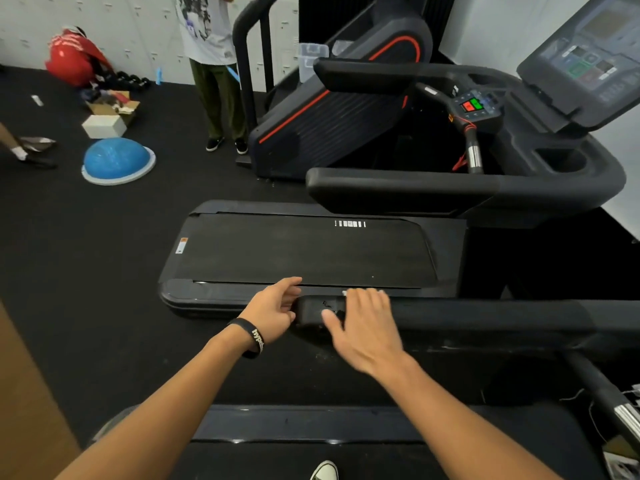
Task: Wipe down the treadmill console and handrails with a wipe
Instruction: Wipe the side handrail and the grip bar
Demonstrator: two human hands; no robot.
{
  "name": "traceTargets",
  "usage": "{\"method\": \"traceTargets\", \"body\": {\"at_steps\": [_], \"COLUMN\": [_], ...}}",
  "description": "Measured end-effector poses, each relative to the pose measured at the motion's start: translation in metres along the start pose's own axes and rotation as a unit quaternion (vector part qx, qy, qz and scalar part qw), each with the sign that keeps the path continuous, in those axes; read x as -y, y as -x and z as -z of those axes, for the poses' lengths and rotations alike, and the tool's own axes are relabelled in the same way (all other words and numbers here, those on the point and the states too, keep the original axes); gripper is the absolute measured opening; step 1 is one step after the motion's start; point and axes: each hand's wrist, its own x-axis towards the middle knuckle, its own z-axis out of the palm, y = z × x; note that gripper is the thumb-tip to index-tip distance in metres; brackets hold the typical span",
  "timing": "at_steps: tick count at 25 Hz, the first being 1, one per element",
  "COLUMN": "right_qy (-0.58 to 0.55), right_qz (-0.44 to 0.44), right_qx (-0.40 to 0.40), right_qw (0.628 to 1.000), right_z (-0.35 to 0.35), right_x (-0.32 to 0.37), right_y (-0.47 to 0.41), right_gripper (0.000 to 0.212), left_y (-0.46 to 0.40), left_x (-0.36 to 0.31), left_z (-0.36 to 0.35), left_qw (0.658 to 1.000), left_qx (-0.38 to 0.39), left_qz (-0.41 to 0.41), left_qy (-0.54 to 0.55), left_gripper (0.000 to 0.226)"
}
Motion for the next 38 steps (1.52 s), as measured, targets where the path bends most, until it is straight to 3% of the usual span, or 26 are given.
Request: {"method": "traceTargets", "body": {"at_steps": [5,10,16,20,22,25,29,34,38], "right_qy": [0.01,-0.01,0.022,0.052,0.063,0.025,-0.021,0.009,-0.008], "right_qz": [0.129,0.151,0.035,-0.103,-0.128,-0.05,0.07,0.129,0.116], "right_qx": [0.041,0.023,-0.033,-0.038,-0.049,-0.07,-0.028,0.033,0.004], "right_qw": [0.991,0.988,0.999,0.993,0.989,0.996,0.997,0.991,0.993], "right_z": [-0.02,-0.016,0.005,0.016,0.008,-0.002,-0.021,-0.035,-0.038], "right_x": [0.076,0.047,-0.086,-0.151,-0.129,-0.055,0.037,0.079,0.064], "right_y": [0.0,0.006,0.012,0.019,0.016,0.01,0.013,0.022,0.035], "right_gripper": [0.071,0.074,0.049,0.064,0.065,0.056,0.077,0.085,0.076], "left_y": [0.002,-0.001,-0.004,-0.006,-0.006,-0.007,-0.005,-0.003,-0.01], "left_x": [0.004,-0.005,-0.005,0.001,0.0,-0.002,-0.019,-0.037,-0.04], "left_z": [0.002,0.005,0.013,0.015,0.014,0.014,0.008,0.009,0.004], "left_qw": [0.996,0.998,0.999,0.997,0.994,0.993,0.989,0.997,1.0], "left_qx": [-0.062,-0.048,-0.011,-0.001,0.004,0.002,-0.027,-0.021,0.007], "left_qz": [0.041,0.02,0.036,0.045,0.059,0.061,0.062,0.039,0.024], "left_qy": [0.054,-0.026,-0.026,0.063,0.089,0.1,0.13,0.071,-0.001], "left_gripper": [0.055,0.048,0.057,0.059,0.062,0.058,0.021,0.052,0.055]}}
